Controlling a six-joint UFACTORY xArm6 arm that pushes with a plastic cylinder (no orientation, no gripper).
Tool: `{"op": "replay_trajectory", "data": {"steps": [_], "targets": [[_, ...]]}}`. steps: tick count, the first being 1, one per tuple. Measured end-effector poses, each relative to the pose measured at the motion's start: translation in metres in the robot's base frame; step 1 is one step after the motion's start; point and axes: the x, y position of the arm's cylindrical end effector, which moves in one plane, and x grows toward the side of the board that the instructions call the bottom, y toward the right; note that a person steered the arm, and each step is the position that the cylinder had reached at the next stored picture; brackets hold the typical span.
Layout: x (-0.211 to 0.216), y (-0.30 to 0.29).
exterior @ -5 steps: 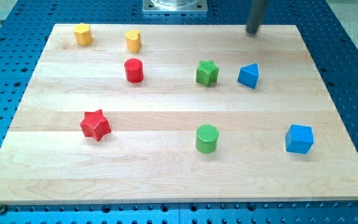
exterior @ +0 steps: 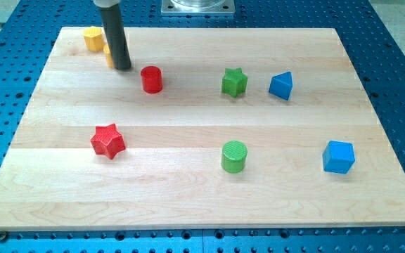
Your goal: Move the yellow blocks in a vertical line
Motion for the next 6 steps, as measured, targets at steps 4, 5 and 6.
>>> {"op": "replay_trajectory", "data": {"steps": [4,5,6], "targets": [[-0.036,-0.116],[-0.059,-0.116],[-0.041,-0.083]]}}
